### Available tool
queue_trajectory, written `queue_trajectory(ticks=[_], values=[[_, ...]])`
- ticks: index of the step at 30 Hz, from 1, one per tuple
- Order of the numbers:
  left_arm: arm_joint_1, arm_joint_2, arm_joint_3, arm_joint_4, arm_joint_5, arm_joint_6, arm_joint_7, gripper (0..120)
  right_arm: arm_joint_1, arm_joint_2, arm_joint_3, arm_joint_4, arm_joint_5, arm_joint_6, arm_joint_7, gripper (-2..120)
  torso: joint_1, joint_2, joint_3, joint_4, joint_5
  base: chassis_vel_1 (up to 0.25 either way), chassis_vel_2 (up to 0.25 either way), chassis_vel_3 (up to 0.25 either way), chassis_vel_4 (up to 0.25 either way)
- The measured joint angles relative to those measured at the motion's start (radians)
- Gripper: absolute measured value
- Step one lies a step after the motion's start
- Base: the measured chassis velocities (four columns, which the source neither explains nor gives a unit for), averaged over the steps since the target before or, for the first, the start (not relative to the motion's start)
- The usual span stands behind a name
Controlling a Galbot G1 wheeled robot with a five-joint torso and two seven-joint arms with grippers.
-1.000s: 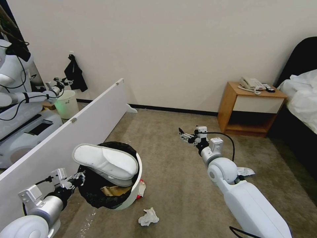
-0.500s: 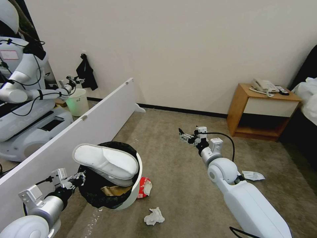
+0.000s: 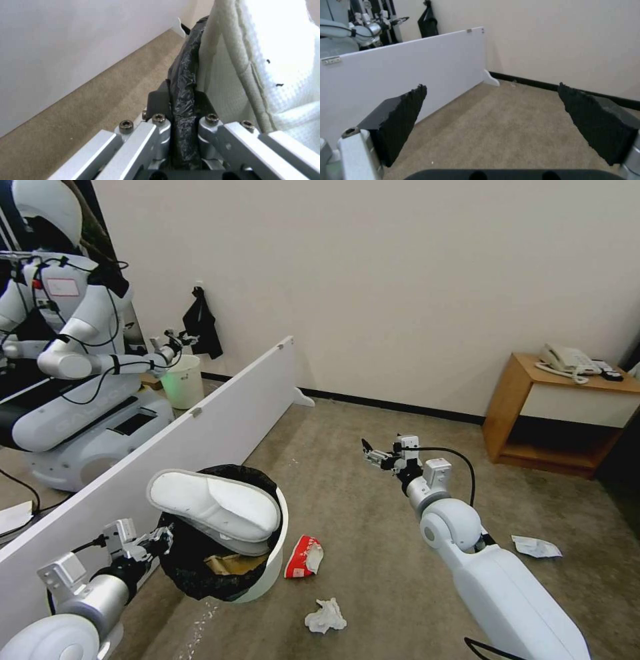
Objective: Pick up the trash bin, then pick up the garbage from the floor and place it into the trash bin.
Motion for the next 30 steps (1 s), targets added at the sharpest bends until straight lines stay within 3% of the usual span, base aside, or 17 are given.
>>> queue_trajectory(ticks=[15,18,20,21,22,23,25,30], values=[[0.000,0.000,0.002,0.002,0.000,-0.001,-0.002,4,-0.013,-0.004,0.001,0.000,-0.001,-0.042,0.012,100,0.000,0.000,0.000,0.0000,0.0000,0.000,0.000,0.000,0.000],[0.000,-0.001,0.002,0.005,0.003,-0.008,-0.002,4,-0.024,-0.009,0.009,0.016,0.007,-0.109,0.023,100,0.000,0.000,0.000,0.0000,0.0000,0.000,0.000,0.000,0.000],[0.000,0.001,0.002,0.007,0.007,-0.015,-0.002,4,-0.044,-0.019,0.027,0.051,0.042,-0.245,0.042,100,0.000,0.000,0.000,0.0000,0.0001,0.000,0.000,0.000,0.000],[0.000,0.001,0.002,0.007,0.007,-0.015,-0.002,4,-0.044,-0.019,0.027,0.051,0.042,-0.245,0.042,100,0.000,0.000,0.000,0.0000,0.0001,0.000,0.000,0.000,0.000],[0.000,0.001,0.002,0.007,0.007,-0.015,-0.002,4,-0.053,-0.023,0.041,0.070,0.068,-0.332,0.052,100,0.000,0.000,0.000,-0.0001,-0.0001,0.000,0.000,0.000,0.000],[0.000,0.001,0.002,0.007,0.007,-0.015,-0.002,4,-0.053,-0.023,0.041,0.070,0.068,-0.332,0.052,100,0.000,0.000,0.000,-0.0001,-0.0001,0.000,0.000,0.000,0.000],[0.000,0.002,0.001,0.007,0.007,-0.013,-0.002,4,-0.079,-0.034,0.061,0.100,0.140,-0.489,0.076,100,0.000,0.000,0.000,-0.0002,0.0001,0.000,0.000,0.000,0.000],[-0.002,0.002,0.003,0.008,0.006,-0.003,-0.004,4,-0.117,-0.054,0.064,0.093,0.144,-0.518,0.067,100,0.000,0.000,0.000,-0.0001,0.0000,0.000,0.000,0.000,0.000]])
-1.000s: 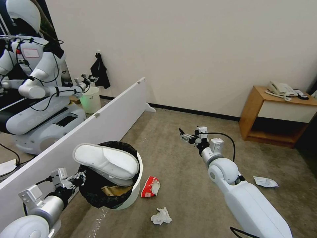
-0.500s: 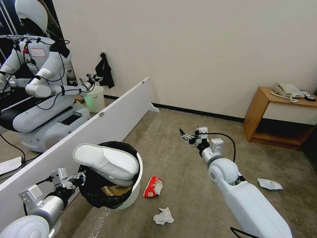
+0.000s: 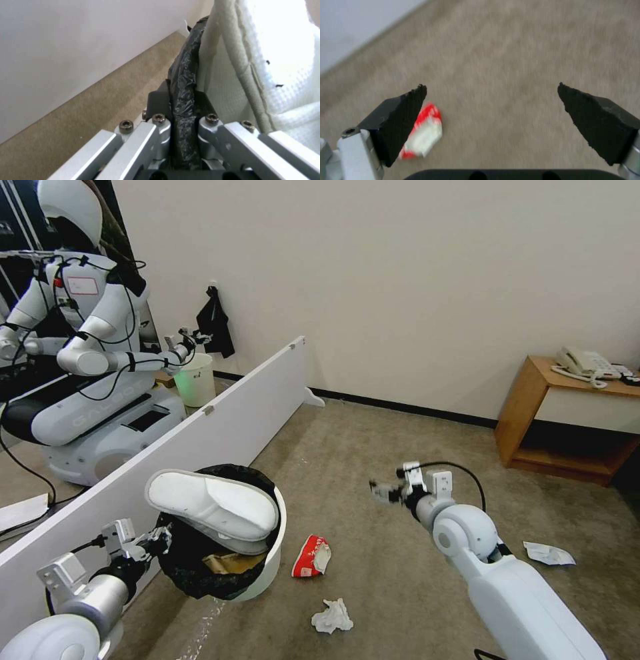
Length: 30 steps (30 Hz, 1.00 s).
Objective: Pick up the trash bin, then pick up the garbage from the floor and place it into the trash bin.
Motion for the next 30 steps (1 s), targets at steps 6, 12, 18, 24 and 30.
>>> queue_trajectory(ticks=[6,12,18,24,30], values=[[-0.001,0.000,0.001,0.006,0.000,0.004,0.000,4,-0.066,-0.012,-0.027,-0.046,-0.051,0.001,-0.072,100,0.000,0.000,0.000,0.0000,0.0000,0.000,0.000,0.000,0.000],[-0.002,-0.001,0.001,0.013,0.000,0.004,0.005,4,-0.088,-0.001,-0.068,-0.079,-0.119,0.008,-0.146,100,0.000,0.000,0.000,0.0002,-0.0001,0.000,0.000,0.000,0.000],[-0.001,-0.004,0.001,0.017,0.000,0.004,0.016,4,-0.105,0.002,-0.110,-0.120,-0.181,0.079,-0.242,100,0.000,0.000,0.000,0.0000,0.0000,0.000,0.000,0.000,0.000],[-0.001,-0.005,0.001,0.020,0.002,0.002,0.021,4,-0.112,0.002,-0.114,-0.182,-0.344,0.203,-0.468,100,0.000,0.000,0.000,0.0000,0.0000,0.000,0.000,0.000,0.000],[-0.001,-0.009,0.004,0.027,0.012,0.000,0.030,4,-0.105,0.012,-0.130,-0.233,-0.422,0.269,-0.569,100,0.000,0.000,0.000,-0.0001,-0.0001,0.000,0.000,0.000,0.000]])
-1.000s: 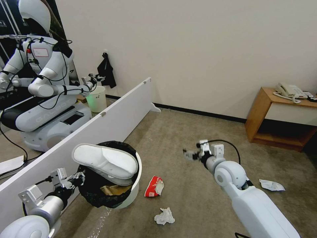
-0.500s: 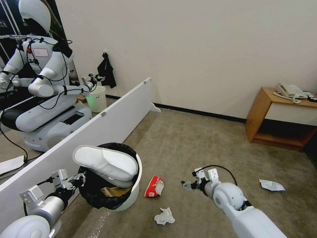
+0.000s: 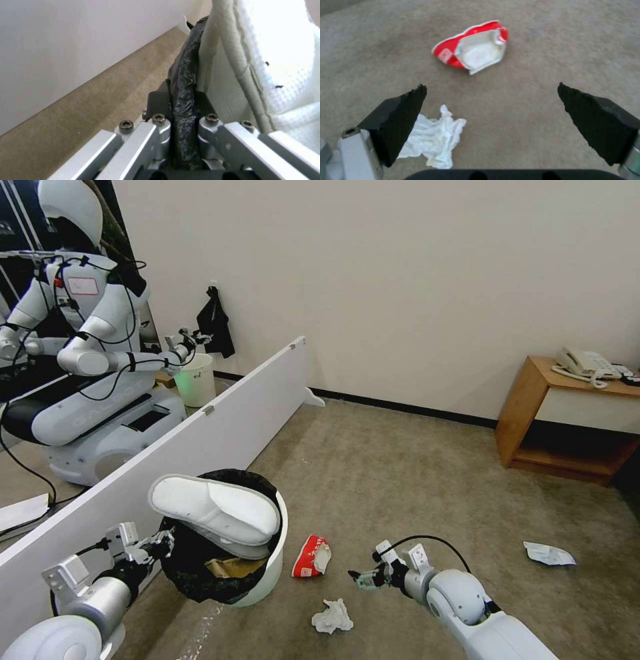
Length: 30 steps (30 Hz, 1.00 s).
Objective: Pick up the trash bin, then pick up the garbage from the floor and place it into the trash bin.
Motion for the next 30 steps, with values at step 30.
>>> queue_trajectory(ticks=[30], values=[[0.002,-0.019,0.016,0.021,0.033,-0.016,0.022,4,0.078,0.109,-0.114,-0.212,-0.155,0.184,-0.201,100,0.000,0.000,0.000,0.0001,0.0000,0.000,0.000,0.000,0.000]])
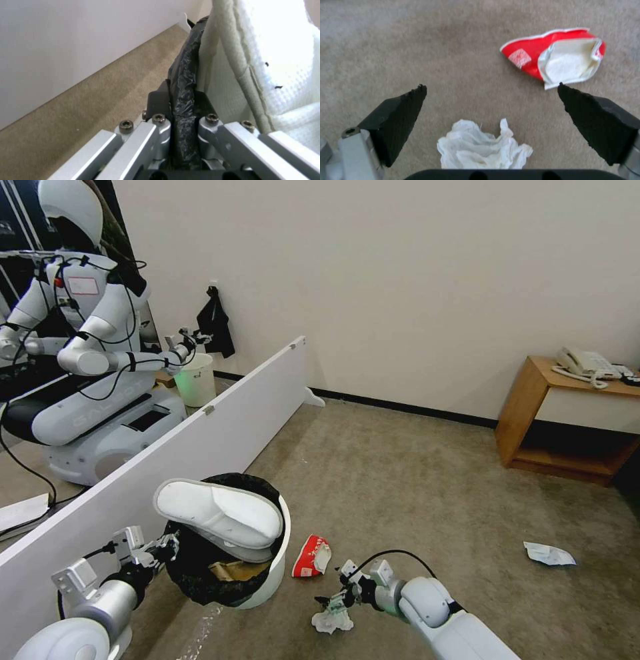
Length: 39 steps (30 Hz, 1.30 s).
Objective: Pick up the trash bin, then pick up the garbage from the floor and place it into the trash bin.
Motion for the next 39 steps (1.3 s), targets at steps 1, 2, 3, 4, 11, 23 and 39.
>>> queue_trajectory(ticks=[1,2,3,4,11,23,39], values=[[0.001,0.000,0.000,0.000,0.000,-0.004,0.003,4,0.000,0.002,-0.003,-0.012,-0.005,0.002,0.005,100,0.000,0.000,0.000,0.0000,0.0000,0.000,0.000,0.000,0.000],[0.002,-0.001,0.000,0.000,0.000,-0.007,0.005,4,0.000,0.004,-0.005,-0.020,-0.008,0.003,0.009,100,0.000,0.000,0.000,0.0000,0.0000,0.000,0.000,0.000,0.000],[0.002,-0.001,0.000,0.000,0.000,-0.007,0.005,4,0.000,0.004,-0.005,-0.020,-0.008,0.003,0.009,100,0.000,0.000,0.000,0.0000,0.0000,0.000,0.000,0.000,0.000],[0.002,-0.001,-0.001,0.000,0.000,-0.008,0.008,4,0.000,0.006,-0.006,-0.026,-0.009,0.004,0.014,100,0.000,0.000,0.000,0.0000,0.0000,0.000,0.000,0.000,0.000],[0.005,-0.002,-0.004,-0.001,0.000,-0.009,0.012,4,-0.002,0.022,-0.008,-0.076,-0.021,0.018,0.025,100,0.000,0.000,0.000,0.0000,0.0001,0.000,0.000,0.000,0.000],[0.013,-0.009,0.001,-0.004,0.018,-0.015,0.026,4,0.011,0.051,-0.019,-0.176,-0.043,0.061,0.032,100,0.000,0.000,0.000,0.0000,0.0001,0.000,0.000,0.000,0.000],[0.008,-0.010,0.002,0.009,0.027,-0.021,0.042,4,0.002,0.071,-0.028,-0.234,-0.079,0.095,0.031,100,0.000,0.000,0.000,0.0001,0.0000,0.000,0.000,0.000,0.000]])
